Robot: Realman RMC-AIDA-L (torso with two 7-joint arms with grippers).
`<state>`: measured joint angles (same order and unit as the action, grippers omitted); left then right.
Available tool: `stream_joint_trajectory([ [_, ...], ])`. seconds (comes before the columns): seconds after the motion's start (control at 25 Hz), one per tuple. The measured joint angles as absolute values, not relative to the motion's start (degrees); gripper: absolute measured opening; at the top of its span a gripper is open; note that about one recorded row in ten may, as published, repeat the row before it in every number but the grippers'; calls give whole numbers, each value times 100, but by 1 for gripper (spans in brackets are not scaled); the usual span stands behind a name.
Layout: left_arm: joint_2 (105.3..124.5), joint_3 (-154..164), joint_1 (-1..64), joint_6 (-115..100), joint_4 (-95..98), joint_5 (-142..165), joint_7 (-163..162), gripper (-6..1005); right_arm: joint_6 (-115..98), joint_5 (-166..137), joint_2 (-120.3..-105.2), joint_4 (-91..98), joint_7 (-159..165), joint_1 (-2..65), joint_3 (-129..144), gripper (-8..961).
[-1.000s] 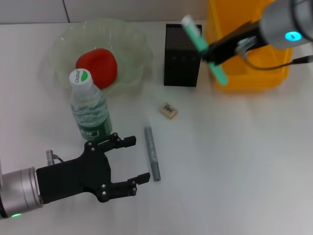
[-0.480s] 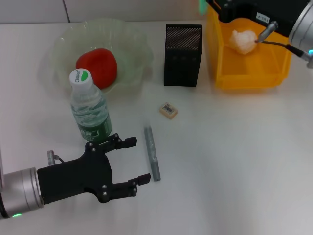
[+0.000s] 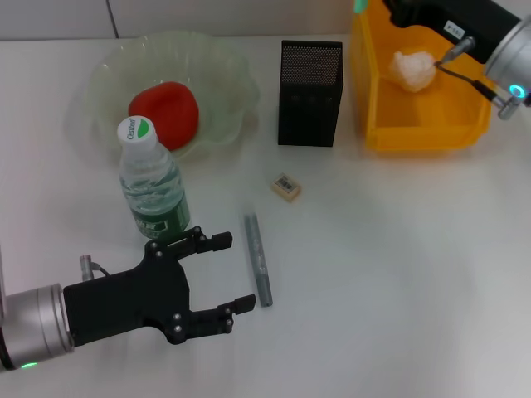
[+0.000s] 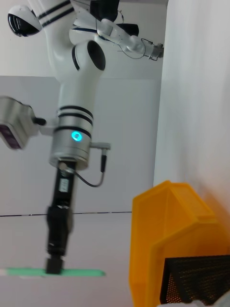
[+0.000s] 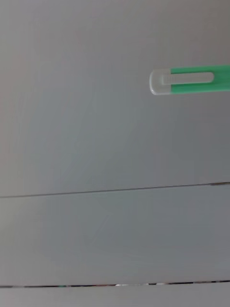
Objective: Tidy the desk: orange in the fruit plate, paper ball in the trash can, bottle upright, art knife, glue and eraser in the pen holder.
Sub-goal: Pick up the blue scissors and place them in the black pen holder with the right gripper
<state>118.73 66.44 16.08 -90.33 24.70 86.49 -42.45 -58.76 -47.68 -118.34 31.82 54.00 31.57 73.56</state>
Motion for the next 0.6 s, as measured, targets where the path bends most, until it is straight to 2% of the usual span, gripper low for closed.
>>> stream_joint_trajectory([
  [0.04,11874,6644,1609,-9033,2470,8648,-4245,815,-5871,-4773,-11767,2772,5440,3429,7356,170],
  [0.2,11874,6644,1620,-9026,2469,8649,-4245,815,-5810,-4862,-11754,2443,5478,3648,7358,169],
  [0.6,11874,6644,1644,-9030,2469,8649,-4245,814,-5163,-5846,-11839,2439,6167,3878,7361,189],
])
